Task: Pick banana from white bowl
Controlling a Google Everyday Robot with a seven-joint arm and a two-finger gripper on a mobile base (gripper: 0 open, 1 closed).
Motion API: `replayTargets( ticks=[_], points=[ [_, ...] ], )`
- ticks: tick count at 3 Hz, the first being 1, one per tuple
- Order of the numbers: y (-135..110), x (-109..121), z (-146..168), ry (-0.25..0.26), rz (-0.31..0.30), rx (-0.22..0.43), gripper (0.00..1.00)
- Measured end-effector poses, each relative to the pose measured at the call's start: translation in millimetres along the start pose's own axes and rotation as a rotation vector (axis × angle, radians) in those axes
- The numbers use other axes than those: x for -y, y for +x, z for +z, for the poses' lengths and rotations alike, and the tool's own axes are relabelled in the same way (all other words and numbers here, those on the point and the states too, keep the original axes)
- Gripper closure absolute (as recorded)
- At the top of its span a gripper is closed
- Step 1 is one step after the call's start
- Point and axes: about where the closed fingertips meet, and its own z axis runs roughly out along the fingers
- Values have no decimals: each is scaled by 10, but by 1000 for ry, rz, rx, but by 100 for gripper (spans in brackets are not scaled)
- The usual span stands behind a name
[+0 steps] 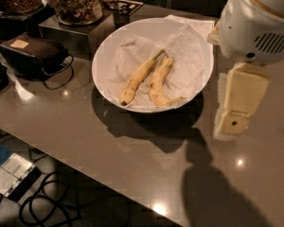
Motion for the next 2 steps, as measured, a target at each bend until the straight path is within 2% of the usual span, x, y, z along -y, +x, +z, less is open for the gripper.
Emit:
replayTargets(
  ticks=[1,2],
  points=[
    [-73,17,-65,30,-9,16,0],
    [-250,155,-19,1,33,74,0]
  ],
)
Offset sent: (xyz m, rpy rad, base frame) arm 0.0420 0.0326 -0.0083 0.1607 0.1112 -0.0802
